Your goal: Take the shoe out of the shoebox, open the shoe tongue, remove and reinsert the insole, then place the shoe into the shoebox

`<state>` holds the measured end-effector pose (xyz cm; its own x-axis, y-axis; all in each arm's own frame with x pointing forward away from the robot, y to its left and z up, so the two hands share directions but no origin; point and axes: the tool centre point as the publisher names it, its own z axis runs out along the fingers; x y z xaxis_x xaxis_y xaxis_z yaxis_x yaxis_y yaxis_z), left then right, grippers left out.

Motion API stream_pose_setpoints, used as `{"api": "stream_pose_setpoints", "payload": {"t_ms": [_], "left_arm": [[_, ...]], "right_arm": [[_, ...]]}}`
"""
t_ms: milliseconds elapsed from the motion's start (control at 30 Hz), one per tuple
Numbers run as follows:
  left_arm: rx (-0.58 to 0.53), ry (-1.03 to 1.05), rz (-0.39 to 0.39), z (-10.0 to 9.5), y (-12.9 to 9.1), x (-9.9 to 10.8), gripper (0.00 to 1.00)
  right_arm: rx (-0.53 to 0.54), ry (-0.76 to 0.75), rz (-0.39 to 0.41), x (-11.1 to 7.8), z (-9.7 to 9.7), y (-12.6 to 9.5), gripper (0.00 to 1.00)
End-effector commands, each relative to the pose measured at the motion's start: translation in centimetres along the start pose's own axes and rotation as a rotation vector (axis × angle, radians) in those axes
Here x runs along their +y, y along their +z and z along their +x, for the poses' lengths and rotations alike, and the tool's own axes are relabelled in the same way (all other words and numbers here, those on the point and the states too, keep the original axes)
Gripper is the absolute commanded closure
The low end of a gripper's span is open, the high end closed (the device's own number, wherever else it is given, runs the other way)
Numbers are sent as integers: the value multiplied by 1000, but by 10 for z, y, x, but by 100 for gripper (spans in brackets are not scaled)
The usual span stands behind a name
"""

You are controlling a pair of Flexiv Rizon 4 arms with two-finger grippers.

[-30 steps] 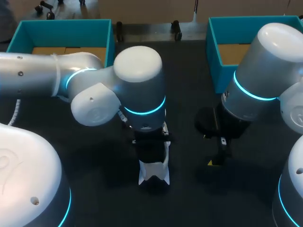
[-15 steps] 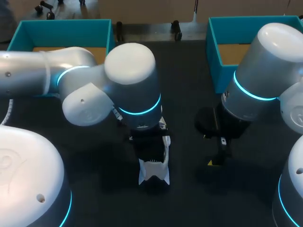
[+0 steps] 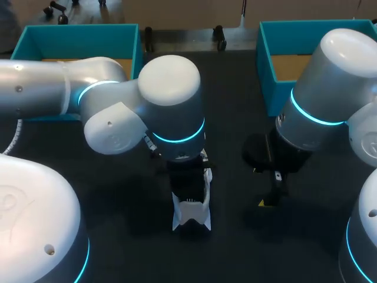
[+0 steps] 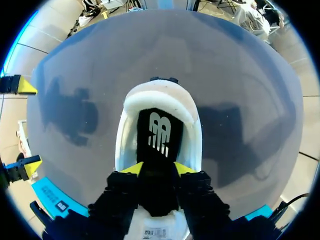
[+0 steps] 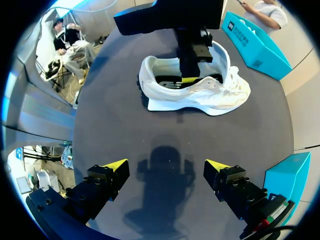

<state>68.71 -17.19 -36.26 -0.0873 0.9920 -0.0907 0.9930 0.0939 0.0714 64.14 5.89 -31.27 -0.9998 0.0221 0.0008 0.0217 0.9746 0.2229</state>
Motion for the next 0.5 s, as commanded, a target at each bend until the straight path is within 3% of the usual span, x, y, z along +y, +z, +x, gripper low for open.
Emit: {"api": "stream_pose_setpoints", "payload": {"t_ms": [33,133,167,233,267,500], "left_arm": [[-4,-4,6,4,-2,2,56],[-4,-3,14,7,-4,0,45],[-3,-1,14,7,-4,-1,24],[2,1,15,8,-4,-2,4],[2,2,16,8,-4,-2,0],[7,-6,38,10,0,0,0]], "right_arm": [[-2,0,-2,-1,1,1,0],[-2,0,-2,-1,1,1,0],[-2,0,-2,-1,1,1,0],[-2,0,-2,-1,1,1,0],[-2,0,-2,-1,1,1,0],[-2,0,-2,-1,1,1,0]]}}
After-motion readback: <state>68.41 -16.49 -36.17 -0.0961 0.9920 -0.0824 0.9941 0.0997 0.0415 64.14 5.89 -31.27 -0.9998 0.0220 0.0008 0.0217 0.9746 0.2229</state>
